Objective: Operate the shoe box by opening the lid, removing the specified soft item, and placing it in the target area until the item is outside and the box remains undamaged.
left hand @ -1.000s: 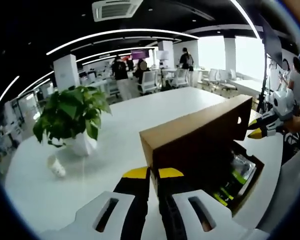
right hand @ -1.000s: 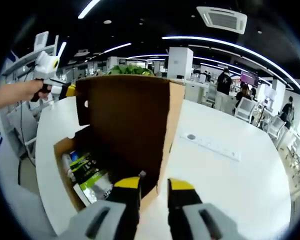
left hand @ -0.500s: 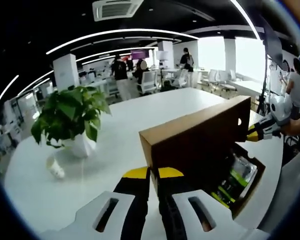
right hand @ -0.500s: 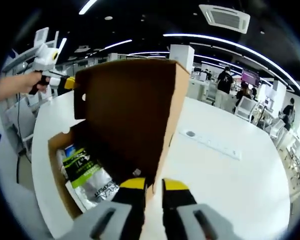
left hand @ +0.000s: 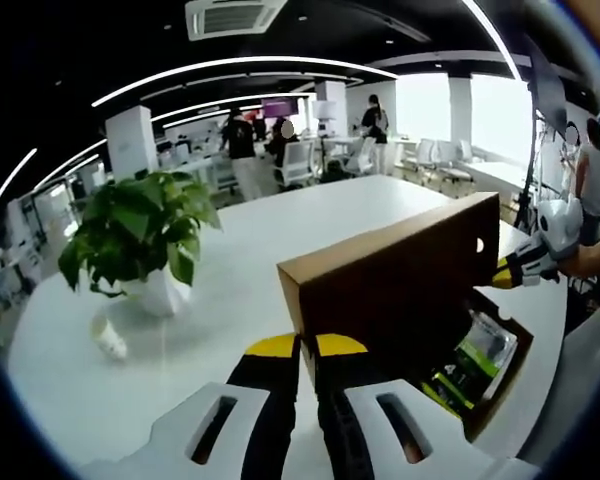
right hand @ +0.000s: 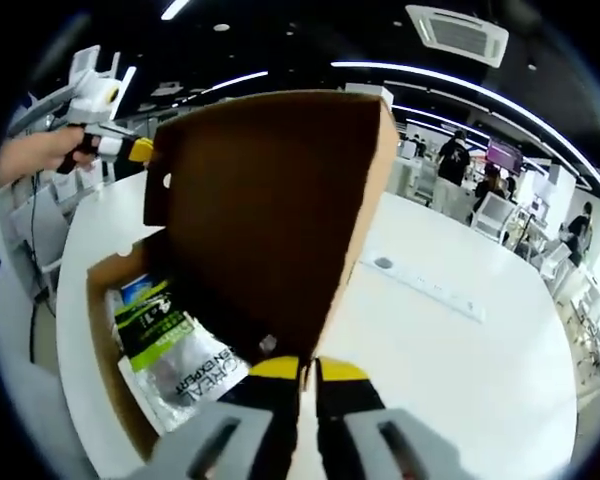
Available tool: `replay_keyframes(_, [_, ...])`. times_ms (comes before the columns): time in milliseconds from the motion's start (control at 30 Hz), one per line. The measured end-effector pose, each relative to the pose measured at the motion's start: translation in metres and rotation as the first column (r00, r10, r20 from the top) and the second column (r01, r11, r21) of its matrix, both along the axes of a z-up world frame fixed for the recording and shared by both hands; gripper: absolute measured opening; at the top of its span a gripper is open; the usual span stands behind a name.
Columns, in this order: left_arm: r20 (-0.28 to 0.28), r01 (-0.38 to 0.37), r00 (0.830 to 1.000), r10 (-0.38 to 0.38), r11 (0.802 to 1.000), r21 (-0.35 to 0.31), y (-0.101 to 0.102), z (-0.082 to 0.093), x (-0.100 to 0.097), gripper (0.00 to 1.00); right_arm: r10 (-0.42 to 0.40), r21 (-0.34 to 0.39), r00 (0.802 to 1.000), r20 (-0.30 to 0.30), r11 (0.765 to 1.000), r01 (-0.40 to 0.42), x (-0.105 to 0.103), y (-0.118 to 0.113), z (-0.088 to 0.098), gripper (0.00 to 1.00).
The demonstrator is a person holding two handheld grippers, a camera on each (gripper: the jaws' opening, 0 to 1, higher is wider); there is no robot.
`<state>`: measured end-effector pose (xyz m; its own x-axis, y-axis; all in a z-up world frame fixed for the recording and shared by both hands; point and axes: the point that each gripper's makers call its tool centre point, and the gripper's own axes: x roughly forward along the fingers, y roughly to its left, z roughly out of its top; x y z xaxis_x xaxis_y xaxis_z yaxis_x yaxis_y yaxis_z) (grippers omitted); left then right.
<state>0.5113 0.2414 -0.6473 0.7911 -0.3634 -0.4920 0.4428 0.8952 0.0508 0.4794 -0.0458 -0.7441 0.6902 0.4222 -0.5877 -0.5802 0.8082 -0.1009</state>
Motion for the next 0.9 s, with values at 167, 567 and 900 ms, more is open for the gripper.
replay_keyframes(167, [0.011,0.004,1.000,-0.004,1.000,0.006,0.000,-0.001,0.003,0.03,0.000,-0.009,1.000,0.007,1.000,0.000,0.001,-0.002,0.000,0.00])
replay_keyframes(567, [0.032,0.013,0.999,-0.014,0.999,0.036,-0.002,-0.006,0.007,0.04,0.007,-0.023,1.000,0.014,1.000,-0.006,0.004,-0.003,0.000,0.00])
replay_keyframes(900, [0.011,0.005,1.000,-0.006,1.000,0.027,0.001,-0.021,-0.001,0.06,0.010,-0.025,1.000,0.014,1.000,-0.010,0.005,-0.003,-0.001,0.00])
